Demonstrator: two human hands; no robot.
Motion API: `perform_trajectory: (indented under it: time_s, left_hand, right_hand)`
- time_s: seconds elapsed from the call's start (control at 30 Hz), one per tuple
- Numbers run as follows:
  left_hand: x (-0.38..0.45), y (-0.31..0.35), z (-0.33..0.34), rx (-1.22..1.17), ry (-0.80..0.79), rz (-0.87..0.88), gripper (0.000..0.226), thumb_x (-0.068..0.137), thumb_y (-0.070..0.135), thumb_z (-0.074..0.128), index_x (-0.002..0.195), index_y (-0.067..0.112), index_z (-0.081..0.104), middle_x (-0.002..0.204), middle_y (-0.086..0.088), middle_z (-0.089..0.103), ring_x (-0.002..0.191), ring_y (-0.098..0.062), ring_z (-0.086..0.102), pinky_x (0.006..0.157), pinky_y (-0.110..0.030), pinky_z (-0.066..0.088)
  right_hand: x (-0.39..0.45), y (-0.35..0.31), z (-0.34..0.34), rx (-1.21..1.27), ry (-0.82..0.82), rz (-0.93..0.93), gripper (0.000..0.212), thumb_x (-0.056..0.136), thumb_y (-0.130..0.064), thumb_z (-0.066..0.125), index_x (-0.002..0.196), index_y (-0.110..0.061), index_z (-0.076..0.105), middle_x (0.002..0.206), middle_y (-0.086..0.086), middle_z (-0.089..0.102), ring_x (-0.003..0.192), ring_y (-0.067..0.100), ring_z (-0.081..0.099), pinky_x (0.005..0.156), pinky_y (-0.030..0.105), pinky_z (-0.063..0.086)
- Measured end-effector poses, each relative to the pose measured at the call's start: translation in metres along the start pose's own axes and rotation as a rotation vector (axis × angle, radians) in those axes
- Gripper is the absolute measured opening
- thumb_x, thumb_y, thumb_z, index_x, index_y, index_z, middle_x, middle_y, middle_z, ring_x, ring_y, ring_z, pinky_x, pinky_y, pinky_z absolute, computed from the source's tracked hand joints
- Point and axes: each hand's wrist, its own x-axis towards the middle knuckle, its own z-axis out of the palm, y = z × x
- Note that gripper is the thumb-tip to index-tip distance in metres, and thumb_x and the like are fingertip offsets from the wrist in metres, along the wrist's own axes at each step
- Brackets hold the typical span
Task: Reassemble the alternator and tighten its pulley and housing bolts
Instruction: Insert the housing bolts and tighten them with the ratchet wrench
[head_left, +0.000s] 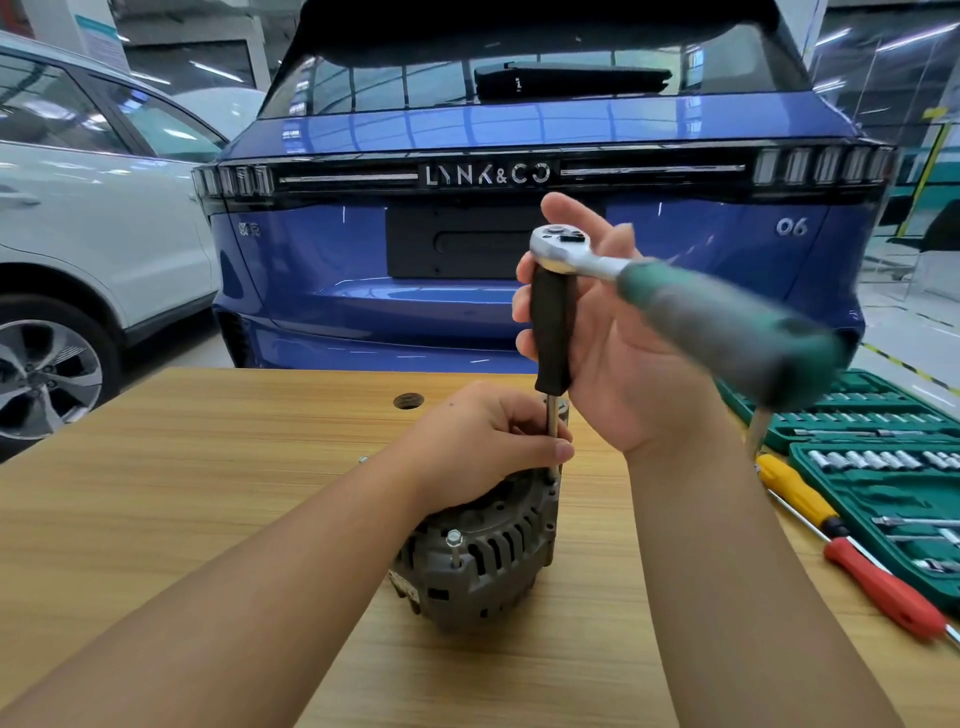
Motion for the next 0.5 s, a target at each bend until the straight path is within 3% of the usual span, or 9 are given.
perform_trajectory:
  time_s: [0.07, 0.17, 0.23, 0.33, 0.4, 0.5]
  left_hand:
    - [0.001, 0.0, 0.0, -0.011, 0.006, -0.017, 0.004, 0.09, 0.046, 0.075, 0.093, 0.049, 0.074, 0.093, 0.028, 0.071, 0.087, 0.01, 0.064, 0.078, -0.028, 0.05]
    - [0.001, 0.003, 0.0, 0.022, -0.044, -0.033, 0.005, 0.093, 0.045, 0.071, 0.09, 0.049, 0.073, 0.092, 0.029, 0.069, 0.086, 0.011, 0.063, 0.073, -0.023, 0.048]
    - [0.001, 0.003, -0.001, 0.019, -0.053, -0.037, 0.004, 0.092, 0.044, 0.072, 0.09, 0.048, 0.073, 0.091, 0.026, 0.07, 0.085, 0.009, 0.063, 0.073, -0.023, 0.049]
    - [0.001, 0.003, -0.002, 0.024, -0.051, -0.044, 0.008, 0.092, 0.044, 0.072, 0.087, 0.05, 0.072, 0.09, 0.029, 0.069, 0.084, 0.011, 0.062, 0.072, -0.023, 0.048]
    - [0.002, 0.002, -0.002, 0.022, -0.037, -0.045, 0.01, 0.092, 0.043, 0.073, 0.085, 0.05, 0.072, 0.089, 0.029, 0.07, 0.083, 0.012, 0.063, 0.072, -0.022, 0.046]
    - [0.002, 0.0, -0.002, 0.008, -0.027, -0.04, 0.007, 0.091, 0.042, 0.074, 0.089, 0.049, 0.074, 0.09, 0.028, 0.071, 0.083, 0.012, 0.063, 0.073, -0.022, 0.046]
  right_hand:
    - [-0.002, -0.002, 0.002, -0.085, 0.11, -0.066, 0.061, 0.083, -0.038, 0.073, 0.136, -0.018, 0.049, 0.086, -0.004, 0.066, 0.075, 0.013, 0.06, 0.068, 0.029, 0.05]
    - [-0.004, -0.001, 0.01, -0.384, 0.307, -0.243, 0.061, 0.087, -0.035, 0.073, 0.138, -0.021, 0.043, 0.07, -0.011, 0.062, 0.068, 0.004, 0.055, 0.068, 0.022, 0.048]
    - [-0.005, -0.001, 0.016, -0.434, 0.4, -0.311, 0.057, 0.089, -0.031, 0.073, 0.136, -0.018, 0.045, 0.069, -0.011, 0.065, 0.064, 0.0, 0.056, 0.064, 0.017, 0.048]
    - [-0.007, -0.006, 0.02, -0.238, 0.335, -0.184, 0.058, 0.09, -0.031, 0.067, 0.139, -0.007, 0.047, 0.09, 0.001, 0.076, 0.075, 0.006, 0.064, 0.066, 0.018, 0.05]
    - [-0.006, -0.007, 0.018, -0.074, 0.263, -0.061, 0.043, 0.092, -0.029, 0.065, 0.126, -0.002, 0.06, 0.106, 0.008, 0.075, 0.082, 0.011, 0.064, 0.069, 0.02, 0.052]
    - [-0.004, -0.009, 0.013, 0.107, 0.18, 0.031, 0.032, 0.08, -0.022, 0.068, 0.108, -0.008, 0.065, 0.103, 0.004, 0.07, 0.081, 0.013, 0.064, 0.069, 0.021, 0.052]
